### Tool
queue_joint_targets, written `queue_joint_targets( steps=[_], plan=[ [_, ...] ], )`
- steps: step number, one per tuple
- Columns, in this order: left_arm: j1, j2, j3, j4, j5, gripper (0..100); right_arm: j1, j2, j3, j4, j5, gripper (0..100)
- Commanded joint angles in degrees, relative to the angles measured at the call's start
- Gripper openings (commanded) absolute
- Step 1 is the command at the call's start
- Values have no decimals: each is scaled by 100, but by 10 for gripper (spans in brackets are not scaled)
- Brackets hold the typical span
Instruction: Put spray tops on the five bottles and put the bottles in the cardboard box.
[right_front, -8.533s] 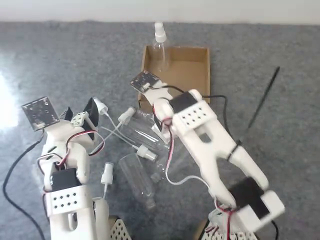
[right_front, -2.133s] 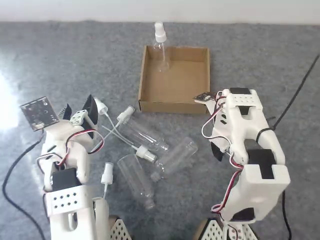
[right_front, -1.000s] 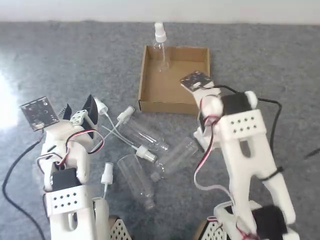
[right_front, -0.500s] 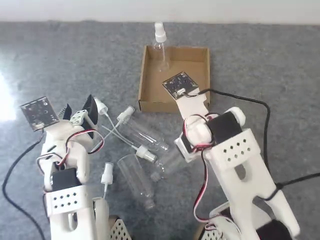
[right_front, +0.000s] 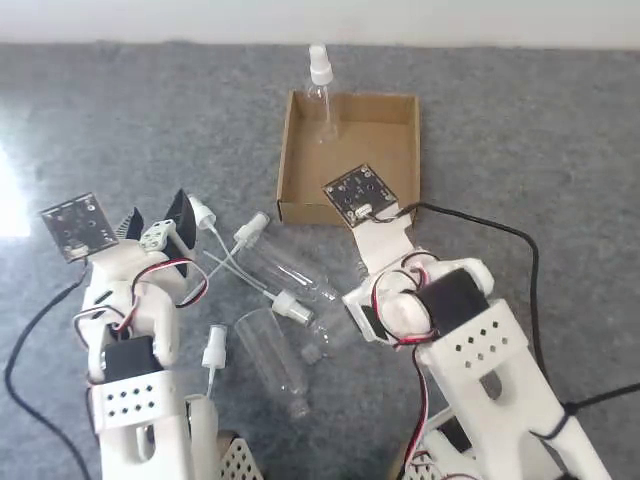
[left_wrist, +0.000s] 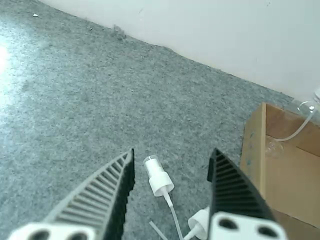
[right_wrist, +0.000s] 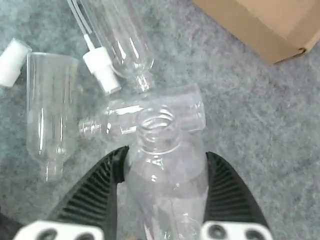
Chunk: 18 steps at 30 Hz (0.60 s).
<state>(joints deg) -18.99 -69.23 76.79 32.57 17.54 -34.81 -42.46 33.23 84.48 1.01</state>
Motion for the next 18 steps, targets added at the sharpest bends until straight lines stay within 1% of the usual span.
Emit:
queue_joint_targets(
  steps=[1, 8, 18],
  plan=[
    [18, 35, -40, -167, 53, 226, -22, -286, 114, -400, -79, 91],
    [18, 35, -40, -167, 53, 226, -22, -312, 721, -1121, -105, 91],
    [18, 35, -40, -167, 53, 226, -13, -321, 870, -1200, -70, 95]
  ],
)
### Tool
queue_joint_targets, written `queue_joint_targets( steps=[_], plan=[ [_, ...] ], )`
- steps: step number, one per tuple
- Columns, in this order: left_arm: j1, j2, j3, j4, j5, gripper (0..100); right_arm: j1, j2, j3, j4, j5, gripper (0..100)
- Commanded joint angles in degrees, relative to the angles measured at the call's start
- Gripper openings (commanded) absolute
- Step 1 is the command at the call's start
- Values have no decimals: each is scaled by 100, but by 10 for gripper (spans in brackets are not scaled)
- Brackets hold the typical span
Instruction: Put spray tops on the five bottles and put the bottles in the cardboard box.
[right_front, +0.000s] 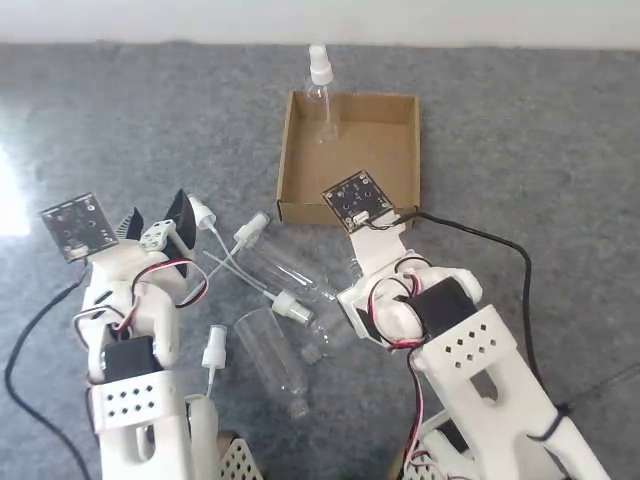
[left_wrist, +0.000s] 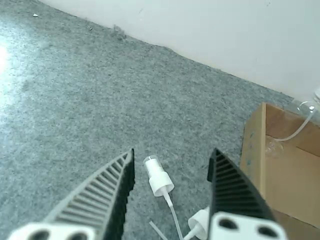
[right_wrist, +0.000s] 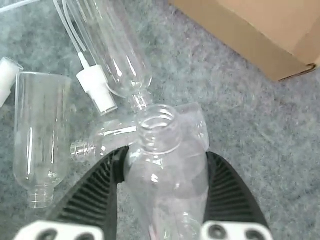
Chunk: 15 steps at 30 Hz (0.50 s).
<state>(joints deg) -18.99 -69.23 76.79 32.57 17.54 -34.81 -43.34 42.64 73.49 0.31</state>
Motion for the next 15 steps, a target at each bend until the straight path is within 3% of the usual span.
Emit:
queue_joint_targets(
  steps=[1, 5, 12, 15],
  plan=[
    [18, 35, -40, -167, 53, 227, -13, -233, -70, -84, 9, 95],
    [18, 35, -66, -149, 53, 227, 101, -233, -9, -84, 9, 95],
    [18, 26, -198, -105, -255, 227, 1095, -356, 220, -435, 9, 95],
    [18, 26, -602, 369, -255, 227, 1191, -716, 369, -444, 9, 95]
  ],
)
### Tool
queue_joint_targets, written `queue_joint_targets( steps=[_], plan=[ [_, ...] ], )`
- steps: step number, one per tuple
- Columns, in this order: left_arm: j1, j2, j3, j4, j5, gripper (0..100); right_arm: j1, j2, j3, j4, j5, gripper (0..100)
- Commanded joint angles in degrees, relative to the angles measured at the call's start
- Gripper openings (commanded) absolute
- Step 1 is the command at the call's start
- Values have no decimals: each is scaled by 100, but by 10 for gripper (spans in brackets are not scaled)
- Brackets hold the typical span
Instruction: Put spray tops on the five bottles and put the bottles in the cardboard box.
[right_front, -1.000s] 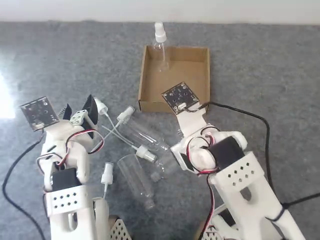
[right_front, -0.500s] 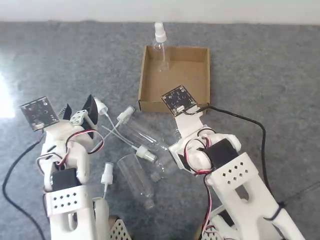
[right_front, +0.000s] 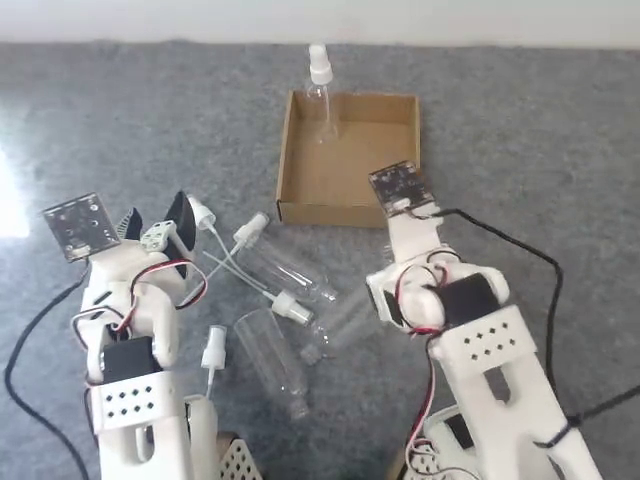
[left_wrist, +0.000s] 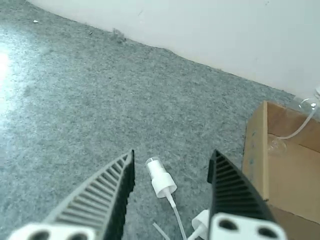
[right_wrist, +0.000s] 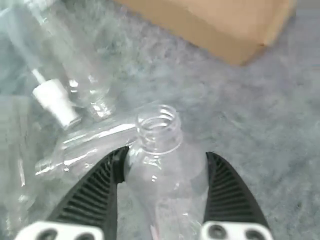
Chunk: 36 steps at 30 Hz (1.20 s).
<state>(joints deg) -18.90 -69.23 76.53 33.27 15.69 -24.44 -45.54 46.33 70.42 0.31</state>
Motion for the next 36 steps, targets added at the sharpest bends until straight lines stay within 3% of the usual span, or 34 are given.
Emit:
queue_joint_targets(
  steps=[1, 6, 12, 27, 36],
  plan=[
    [9, 35, -787, 545, -70, 227, 171, -664, 70, -136, 9, 95],
    [18, 70, -1956, 1626, -158, 225, 426, -1341, 563, -497, 18, 95],
    [18, 79, -2818, 2462, -1029, 225, 558, -1543, 730, -593, 26, 96],
    [9, 211, -2695, 3886, -3156, 224, 567, -1534, 738, -611, 26, 96],
    [9, 2092, -2721, 4229, -4097, 224, 567, -1543, 888, -734, 237, 96]
  ],
)
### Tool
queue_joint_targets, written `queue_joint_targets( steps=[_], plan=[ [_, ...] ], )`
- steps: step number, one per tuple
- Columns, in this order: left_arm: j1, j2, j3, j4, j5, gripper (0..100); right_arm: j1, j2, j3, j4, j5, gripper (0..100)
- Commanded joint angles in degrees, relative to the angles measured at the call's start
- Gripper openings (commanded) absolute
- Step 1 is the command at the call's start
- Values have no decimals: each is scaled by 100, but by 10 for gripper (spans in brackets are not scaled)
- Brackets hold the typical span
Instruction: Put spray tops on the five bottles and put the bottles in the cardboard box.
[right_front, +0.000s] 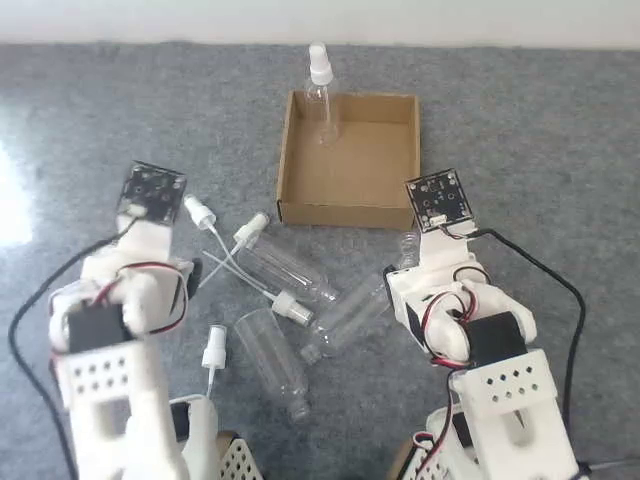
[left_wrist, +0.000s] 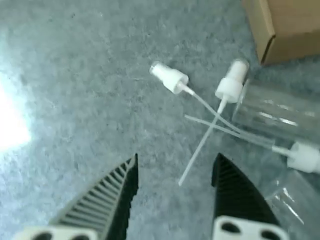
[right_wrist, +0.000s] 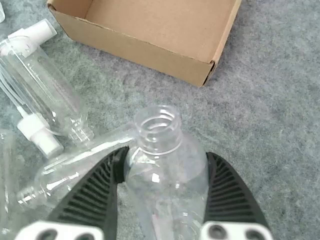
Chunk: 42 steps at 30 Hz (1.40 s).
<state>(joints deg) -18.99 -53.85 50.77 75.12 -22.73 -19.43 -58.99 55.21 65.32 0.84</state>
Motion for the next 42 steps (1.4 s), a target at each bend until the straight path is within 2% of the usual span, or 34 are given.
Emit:
queue_joint_targets(
  steps=[1, 13, 21, 25, 40, 42],
  plan=[
    [18, 721, -145, 44, -316, 224, 66, -198, 44, -286, 202, 96],
    [53, 2040, -92, 237, -571, 224, 66, -198, 105, -347, 211, 96],
    [475, 3007, -84, 193, -457, 224, 66, -189, 149, -382, 211, 96],
    [484, 3464, -84, -176, -149, 201, 66, -189, 149, -382, 211, 96],
    [510, 4941, -136, -448, -149, 171, 66, -189, 158, -382, 211, 96],
    [510, 5116, -136, -563, -149, 137, 66, -189, 158, -382, 211, 96]
  ],
)
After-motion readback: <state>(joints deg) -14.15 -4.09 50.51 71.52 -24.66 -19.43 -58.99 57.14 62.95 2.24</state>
